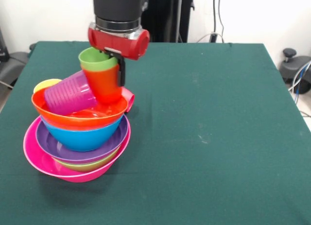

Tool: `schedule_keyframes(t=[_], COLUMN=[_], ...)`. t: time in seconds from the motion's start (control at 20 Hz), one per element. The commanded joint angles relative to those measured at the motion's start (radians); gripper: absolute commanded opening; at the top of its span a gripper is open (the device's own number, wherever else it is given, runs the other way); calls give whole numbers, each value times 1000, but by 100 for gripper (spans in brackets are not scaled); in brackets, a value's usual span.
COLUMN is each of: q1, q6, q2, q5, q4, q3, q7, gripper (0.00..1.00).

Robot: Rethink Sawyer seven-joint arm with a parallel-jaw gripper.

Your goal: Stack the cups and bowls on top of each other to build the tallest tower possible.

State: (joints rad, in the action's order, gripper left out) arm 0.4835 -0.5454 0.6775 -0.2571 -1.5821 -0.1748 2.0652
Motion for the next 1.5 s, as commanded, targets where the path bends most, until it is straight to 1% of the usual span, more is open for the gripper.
schedule_keyframes(t=[0.05,0.2,0.3,0.5,0.75,1.0,1.15,1.5], q1=[92,132,158,191,213,171,129,92], q6=[-28,-50,-74,-104,-116,-99,-86,-79], q2=[28,65,83,115,125,113,118,113], q5=[-43,-37,-33,-32,-42,-42,-43,-29], q4=[-84,-112,-114,-129,-134,-133,-140,-138], q3=[-48,-76,-97,-124,-141,-130,-101,-85], q7=[-111,-142,-166,-184,-192,-118,-60,-28], gripper=[0,0,0,0,0,0,0,0])
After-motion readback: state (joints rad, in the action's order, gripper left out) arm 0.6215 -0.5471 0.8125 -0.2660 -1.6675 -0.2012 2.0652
